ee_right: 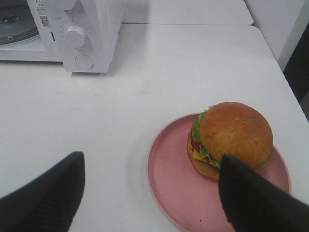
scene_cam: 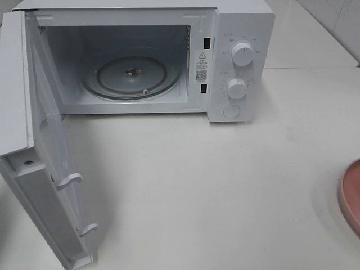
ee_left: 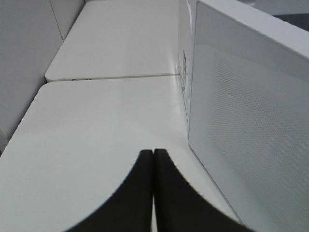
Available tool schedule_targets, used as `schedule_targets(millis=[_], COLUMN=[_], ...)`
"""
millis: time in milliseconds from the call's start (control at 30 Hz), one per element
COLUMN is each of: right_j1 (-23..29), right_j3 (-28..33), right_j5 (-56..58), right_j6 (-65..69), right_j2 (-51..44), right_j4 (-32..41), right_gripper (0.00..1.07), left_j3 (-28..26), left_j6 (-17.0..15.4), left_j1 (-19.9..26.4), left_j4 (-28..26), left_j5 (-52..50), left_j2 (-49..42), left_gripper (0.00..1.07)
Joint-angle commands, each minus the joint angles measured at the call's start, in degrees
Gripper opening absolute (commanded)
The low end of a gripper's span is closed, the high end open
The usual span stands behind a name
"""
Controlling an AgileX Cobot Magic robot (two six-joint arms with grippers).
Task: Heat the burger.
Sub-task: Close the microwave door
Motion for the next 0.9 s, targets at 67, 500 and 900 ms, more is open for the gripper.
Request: schedule_targets(millis=[67,500,900], right_j1=[-0.5,-0.5,-0.5], right_j3=[0.2,0.2,0.2], right_j5=[-0.4,-0.4,-0.4], right_j6=[-0.8,-0.8,-0.8], right_j2=[-1.5,-1.5,-1.5], right_j4=[0.2,0.2,0.2], right_gripper=[0.76,0.76,0.76], left_j3=[2.3,3.3,3.2], left_j6=[0.0,-16.4,-18.6], left_j1=[0.0,0.0,-4.6], left_j4=[1.4,23.8,29.3], left_j5=[-11.5,-30.8,-41.9], left_j2=[4.2,22.8,32.6], left_gripper=[0.00,0.00,0.00])
